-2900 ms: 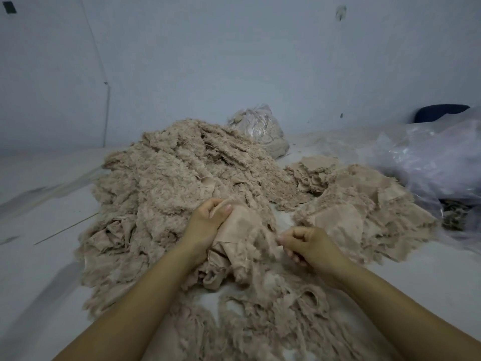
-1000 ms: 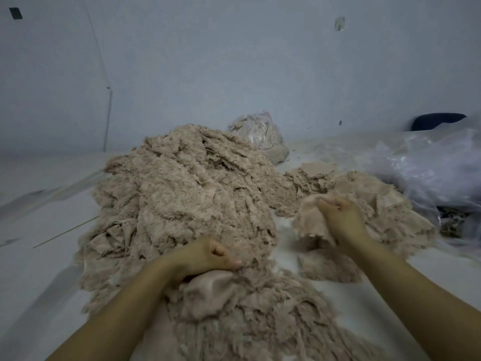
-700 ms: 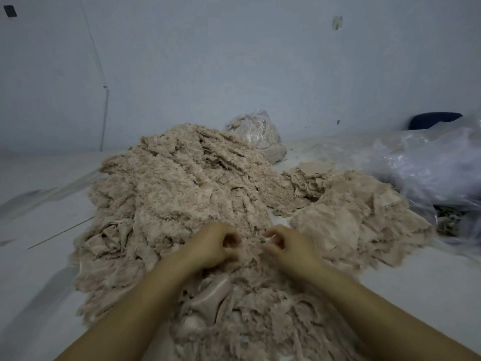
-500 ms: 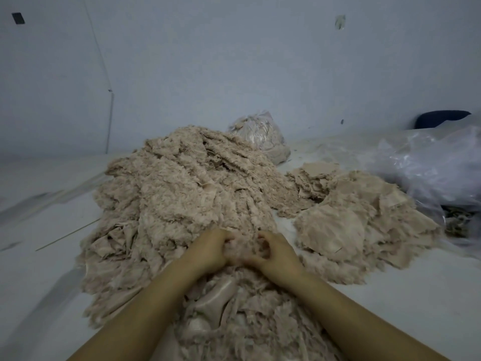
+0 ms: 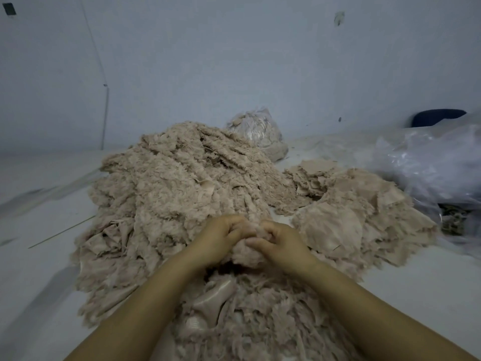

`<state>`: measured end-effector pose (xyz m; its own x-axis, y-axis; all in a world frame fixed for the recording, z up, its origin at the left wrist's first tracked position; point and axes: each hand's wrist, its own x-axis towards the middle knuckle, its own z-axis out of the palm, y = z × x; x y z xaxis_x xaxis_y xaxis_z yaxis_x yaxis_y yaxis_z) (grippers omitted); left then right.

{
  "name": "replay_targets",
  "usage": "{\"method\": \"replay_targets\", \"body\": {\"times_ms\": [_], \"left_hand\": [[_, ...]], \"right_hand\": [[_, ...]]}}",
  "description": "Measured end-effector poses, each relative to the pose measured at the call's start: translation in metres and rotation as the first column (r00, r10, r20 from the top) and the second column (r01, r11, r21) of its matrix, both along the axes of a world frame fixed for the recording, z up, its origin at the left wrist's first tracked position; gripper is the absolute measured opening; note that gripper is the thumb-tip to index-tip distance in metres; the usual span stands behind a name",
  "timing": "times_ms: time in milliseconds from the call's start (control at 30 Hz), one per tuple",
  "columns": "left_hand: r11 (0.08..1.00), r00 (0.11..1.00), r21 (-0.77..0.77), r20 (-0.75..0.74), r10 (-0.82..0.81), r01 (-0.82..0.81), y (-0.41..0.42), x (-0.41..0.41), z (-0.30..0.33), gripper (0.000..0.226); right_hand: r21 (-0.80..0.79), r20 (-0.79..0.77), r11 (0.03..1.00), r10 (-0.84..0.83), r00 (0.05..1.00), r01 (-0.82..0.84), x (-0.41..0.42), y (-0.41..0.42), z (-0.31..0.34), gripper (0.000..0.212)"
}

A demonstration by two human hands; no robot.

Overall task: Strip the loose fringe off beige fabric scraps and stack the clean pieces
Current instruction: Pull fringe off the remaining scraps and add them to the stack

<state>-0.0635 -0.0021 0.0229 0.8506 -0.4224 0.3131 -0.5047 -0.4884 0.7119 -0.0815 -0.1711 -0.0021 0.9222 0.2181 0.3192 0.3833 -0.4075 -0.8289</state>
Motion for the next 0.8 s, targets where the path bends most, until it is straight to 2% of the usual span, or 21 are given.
{"method": "replay_targets", "body": {"times_ms": [33,100,167,233,300,333,400,433,467,500,567,667,733,800], "left_hand": [[0.999,0.999,-0.025,0.033,0.038,-0.037,-0.002,0.002,0.000,0.034],[0.997,0.996,-0.035,0.050,0.074,-0.072,-0.002,0.005,-0.001,0.038],[0.986,0.991,-0.104,-0.024,0.131,-0.133,0.004,0.008,-0.005,0.043],[0.946,0.965,-0.196,-0.095,0.246,-0.260,0.013,0.011,-0.005,0.041],[0.940,0.960,-0.220,-0.165,0.228,-0.261,0.021,0.012,-0.005,0.038],[0.963,0.969,-0.177,-0.178,0.171,-0.203,0.020,0.010,-0.004,0.036],[0.998,0.989,0.041,-0.144,0.046,-0.041,0.013,0.004,-0.001,0.023],[0.984,0.995,0.179,-0.104,0.013,0.006,0.008,0.004,-0.003,0.032],[0.961,0.998,0.277,-0.061,-0.002,0.019,0.002,0.004,-0.005,0.052],[0.950,0.997,0.311,-0.075,-0.003,0.026,-0.003,0.005,-0.006,0.054],[0.957,0.981,0.276,-0.190,-0.033,0.086,-0.004,0.011,-0.010,0.009],[0.939,0.961,0.318,-0.275,-0.041,0.131,0.003,0.014,-0.010,0.035],[0.919,0.945,0.352,-0.322,-0.060,0.178,0.009,0.016,-0.003,0.036],[0.880,0.930,0.434,-0.368,-0.021,0.192,0.017,0.018,-0.001,0.024]], "right_hand": [[0.015,0.018,1.000,-0.022,1.000,0.022,0.000,0.002,0.001,0.035],[0.080,-0.014,0.996,-0.040,0.999,0.041,0.000,-0.001,0.002,0.034],[0.187,-0.083,0.981,-0.040,0.996,0.055,-0.001,-0.009,-0.001,0.033],[0.335,-0.197,0.935,-0.055,0.979,0.120,-0.003,-0.023,-0.004,0.033],[0.429,-0.284,0.891,-0.025,0.959,0.151,-0.004,-0.035,-0.004,0.026],[0.451,-0.294,0.881,-0.002,0.956,0.140,-0.004,-0.037,-0.006,0.027],[0.486,-0.287,0.866,0.035,0.957,0.114,-0.004,-0.035,-0.003,0.028],[0.511,-0.291,0.853,0.055,0.955,0.107,-0.005,-0.031,-0.001,0.024],[0.536,-0.289,0.837,0.064,0.955,0.106,-0.004,-0.027,0.001,0.024],[0.569,-0.288,0.814,0.065,0.956,0.116,-0.006,-0.023,0.005,0.023],[0.612,-0.247,0.771,-0.027,0.969,0.177,-0.007,-0.023,0.009,0.020],[0.558,-0.177,0.779,-0.223,0.959,0.284,-0.006,-0.029,0.003,0.036],[0.551,-0.182,0.765,-0.281,0.942,0.335,-0.004,-0.029,-0.005,0.035],[0.613,-0.249,0.675,-0.329,0.911,0.411,-0.001,-0.034,-0.006,0.021]]}}
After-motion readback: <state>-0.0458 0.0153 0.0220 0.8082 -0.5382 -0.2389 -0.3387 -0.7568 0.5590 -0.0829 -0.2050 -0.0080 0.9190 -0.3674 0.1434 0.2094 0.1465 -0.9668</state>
